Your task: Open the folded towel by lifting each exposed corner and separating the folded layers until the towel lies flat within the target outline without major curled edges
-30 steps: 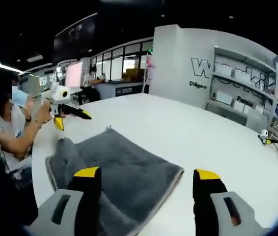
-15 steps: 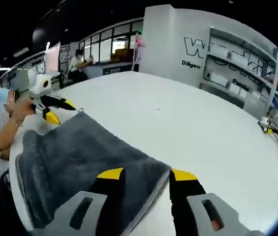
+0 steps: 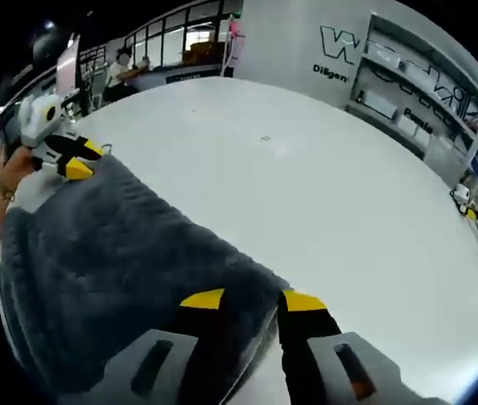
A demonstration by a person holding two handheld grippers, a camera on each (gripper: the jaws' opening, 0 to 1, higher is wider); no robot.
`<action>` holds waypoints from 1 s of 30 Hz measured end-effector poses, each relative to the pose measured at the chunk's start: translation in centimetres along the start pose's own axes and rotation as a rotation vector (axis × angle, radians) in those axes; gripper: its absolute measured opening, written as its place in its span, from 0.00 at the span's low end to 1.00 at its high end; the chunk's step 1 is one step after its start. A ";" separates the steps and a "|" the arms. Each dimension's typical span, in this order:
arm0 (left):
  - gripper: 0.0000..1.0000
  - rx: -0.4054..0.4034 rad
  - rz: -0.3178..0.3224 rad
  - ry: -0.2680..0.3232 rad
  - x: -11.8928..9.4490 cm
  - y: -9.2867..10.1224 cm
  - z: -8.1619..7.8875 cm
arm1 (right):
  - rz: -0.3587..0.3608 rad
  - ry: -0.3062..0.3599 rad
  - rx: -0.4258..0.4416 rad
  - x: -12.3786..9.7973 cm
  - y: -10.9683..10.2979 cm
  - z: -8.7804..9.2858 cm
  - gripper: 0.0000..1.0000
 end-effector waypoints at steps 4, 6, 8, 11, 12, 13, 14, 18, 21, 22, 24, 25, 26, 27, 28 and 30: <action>0.08 -0.040 0.012 0.016 0.1 -0.1 0.1 | -0.008 -0.014 -0.046 0.5 -0.3 -0.8 0.07; 0.07 -0.047 0.005 0.023 0.0 -0.1 0.2 | -0.005 -0.033 -0.080 1.0 -0.3 -1.4 0.03; 0.06 -0.039 0.000 0.024 0.0 -0.2 0.1 | 0.010 -0.050 -0.098 1.4 -0.3 -2.0 0.03; 0.06 -0.013 -0.038 0.027 -0.1 -0.7 -0.1 | 0.020 -0.051 -0.094 2.1 0.3 -2.7 0.03; 0.06 -0.010 -0.041 0.027 0.0 -0.9 -0.2 | 0.023 -0.049 -0.090 2.3 0.4 -2.9 0.03; 0.06 -0.010 -0.045 0.026 0.0 -1.2 -0.4 | 0.027 -0.045 -0.089 2.5 0.5 -3.1 0.03; 0.06 -0.013 -0.049 0.026 0.1 -1.5 -0.5 | 0.030 -0.041 -0.090 2.8 0.7 -3.3 0.03; 0.06 -0.004 -0.089 0.034 0.4 -2.4 -1.0 | 0.056 -0.022 -0.099 3.8 1.2 -4.2 0.03; 0.06 0.006 -0.120 0.045 0.7 -2.9 -1.2 | 0.077 -0.015 -0.105 4.6 1.3 -4.8 0.03; 0.06 0.014 -0.129 0.049 0.8 -3.0 -1.2 | 0.085 -0.014 -0.105 4.8 1.4 -5.0 0.03; 0.06 0.026 -0.142 0.057 1.1 -3.4 -1.4 | 0.098 -0.014 -0.104 5.2 1.7 -5.3 0.03; 0.06 0.026 -0.149 0.059 1.2 -3.5 -1.5 | 0.102 -0.013 -0.101 5.4 1.9 -5.5 0.03; 0.06 0.030 -0.156 0.059 1.2 -3.5 -1.5 | 0.106 -0.011 -0.098 5.6 2.0 -5.6 0.03; 0.06 0.044 -0.168 0.057 1.3 -3.6 -1.6 | 0.111 -0.009 -0.094 5.8 2.1 -5.8 0.03; 0.06 0.056 -0.182 0.058 1.3 -3.7 -1.7 | 0.118 -0.006 -0.094 6.2 2.2 -6.1 0.03; 0.06 0.059 -0.194 0.061 1.4 -3.9 -1.8 | 0.130 -0.002 -0.102 6.8 2.7 -6.6 0.03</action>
Point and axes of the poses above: the point that each gripper's makers call its tool centre point, and the gripper's own axes: x roughly forward along the fingers, y roughly to its right, z roughly out of its underside, the point moved 9 cm from there along -x, roughly backward along the fingers, and after that the axes turned 15 degrees about -x, right-handed, at the moved point
